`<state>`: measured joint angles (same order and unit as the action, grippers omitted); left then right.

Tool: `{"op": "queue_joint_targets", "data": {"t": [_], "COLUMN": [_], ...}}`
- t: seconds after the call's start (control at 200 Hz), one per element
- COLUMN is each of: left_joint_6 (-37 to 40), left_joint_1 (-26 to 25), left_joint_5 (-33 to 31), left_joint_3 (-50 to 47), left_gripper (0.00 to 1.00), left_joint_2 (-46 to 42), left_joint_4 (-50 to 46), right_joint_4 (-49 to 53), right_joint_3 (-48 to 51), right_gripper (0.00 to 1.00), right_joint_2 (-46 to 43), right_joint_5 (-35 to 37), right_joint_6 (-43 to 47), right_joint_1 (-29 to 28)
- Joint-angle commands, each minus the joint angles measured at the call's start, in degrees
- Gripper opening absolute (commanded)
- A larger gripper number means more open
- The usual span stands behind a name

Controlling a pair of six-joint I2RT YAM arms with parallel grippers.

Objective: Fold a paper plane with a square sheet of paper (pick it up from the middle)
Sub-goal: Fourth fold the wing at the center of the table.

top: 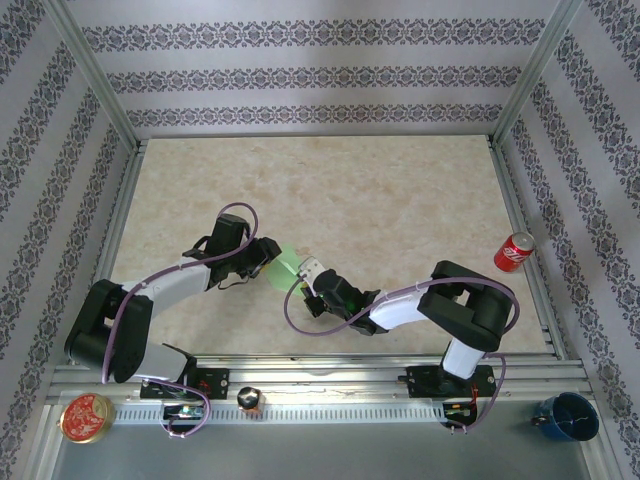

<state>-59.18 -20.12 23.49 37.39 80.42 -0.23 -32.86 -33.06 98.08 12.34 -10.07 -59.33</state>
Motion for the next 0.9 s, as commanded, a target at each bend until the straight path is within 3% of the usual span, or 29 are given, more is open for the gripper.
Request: {"op": "queue_joint_targets", "data": {"t": [0.0, 0.385, 0.894], "left_joint_6": [0.91, 1.54, 1.26], "left_joint_1": [0.50, 0.51, 0.46], "left_joint_5": [0.07, 2.35, 2.59], "left_joint_3": [1.40, 3.05, 2.55], "left_gripper": [0.48, 0.47, 0.10], "left_joint_2": [0.72, 4.43, 5.09], "left_joint_4": [-1.33, 0.55, 2.13], "right_joint_4": [-1.15, -1.15, -0.65], "right_joint_3": [0.69, 0.98, 0.62], "right_gripper": [0.07, 0.09, 0.12], "right_joint_2": [-1.32, -1.14, -1.87], "right_joint_5": [-0.38, -1.09, -2.57], "right_joint_6": [1.01, 1.28, 2.10], "right_joint_1": [0.71, 0.71, 0.64]}}
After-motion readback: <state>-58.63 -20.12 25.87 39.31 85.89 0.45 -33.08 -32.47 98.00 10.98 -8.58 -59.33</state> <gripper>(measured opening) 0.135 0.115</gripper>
